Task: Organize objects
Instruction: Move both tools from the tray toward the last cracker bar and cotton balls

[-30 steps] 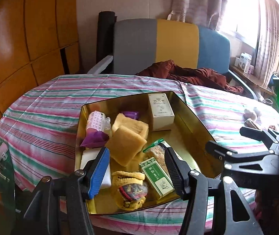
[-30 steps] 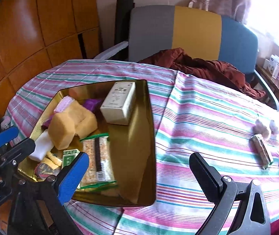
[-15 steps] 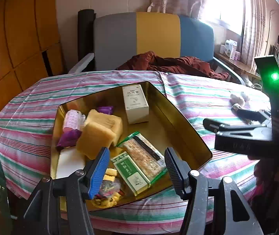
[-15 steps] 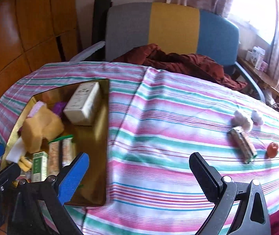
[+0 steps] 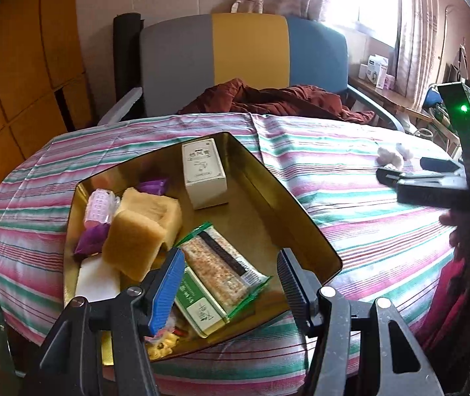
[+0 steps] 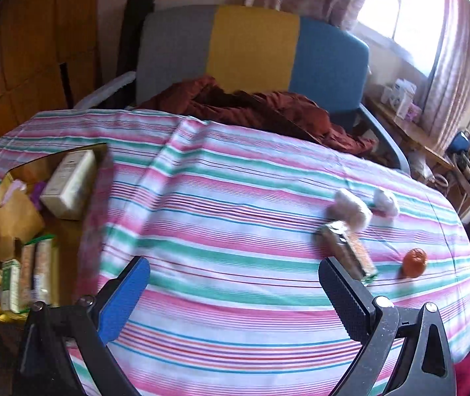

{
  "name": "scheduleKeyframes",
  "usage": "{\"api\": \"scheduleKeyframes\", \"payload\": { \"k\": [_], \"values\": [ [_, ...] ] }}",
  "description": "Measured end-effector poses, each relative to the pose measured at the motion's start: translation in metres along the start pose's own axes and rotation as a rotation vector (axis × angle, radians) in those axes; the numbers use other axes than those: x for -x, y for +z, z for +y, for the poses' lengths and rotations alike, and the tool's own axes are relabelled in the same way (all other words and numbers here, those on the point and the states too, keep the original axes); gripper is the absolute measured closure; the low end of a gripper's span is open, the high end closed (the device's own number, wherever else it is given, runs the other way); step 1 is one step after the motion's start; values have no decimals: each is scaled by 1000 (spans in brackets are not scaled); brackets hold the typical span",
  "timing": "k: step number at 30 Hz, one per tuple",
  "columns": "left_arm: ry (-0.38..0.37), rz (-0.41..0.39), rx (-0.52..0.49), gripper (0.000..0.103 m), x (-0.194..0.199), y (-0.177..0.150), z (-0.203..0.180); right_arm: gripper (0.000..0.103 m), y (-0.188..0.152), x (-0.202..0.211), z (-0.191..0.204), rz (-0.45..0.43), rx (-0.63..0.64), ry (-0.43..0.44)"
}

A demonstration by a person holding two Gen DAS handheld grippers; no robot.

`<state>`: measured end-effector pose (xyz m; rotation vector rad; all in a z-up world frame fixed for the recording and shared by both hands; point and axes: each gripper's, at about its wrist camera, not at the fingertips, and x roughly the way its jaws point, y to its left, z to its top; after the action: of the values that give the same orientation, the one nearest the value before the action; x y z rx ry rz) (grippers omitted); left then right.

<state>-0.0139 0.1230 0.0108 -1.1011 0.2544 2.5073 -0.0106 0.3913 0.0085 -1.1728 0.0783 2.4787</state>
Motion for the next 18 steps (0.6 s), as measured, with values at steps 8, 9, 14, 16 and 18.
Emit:
{"api": "scheduleKeyframes", "payload": {
  "k": [8, 9, 14, 16, 18],
  "values": [
    [-26, 23, -46, 44, -12, 8, -19, 0, 6, -26, -116, 26, -191, -195],
    [-30, 24, -53, 44, -13, 9, -22, 0, 4, -28, -132, 29, -221, -228],
    [-67, 22, -110, 44, -20, 23, -50, 0, -24, -39, -210, 70, -523, -322],
    [-88, 25, -130, 44, -24, 29, -62, 0, -31, -37, -229, 71, -631, -302],
    [-118, 34, -155, 44, -30, 36, -80, 0, -36, -30, -240, 48, -696, -297]
  ]
}}
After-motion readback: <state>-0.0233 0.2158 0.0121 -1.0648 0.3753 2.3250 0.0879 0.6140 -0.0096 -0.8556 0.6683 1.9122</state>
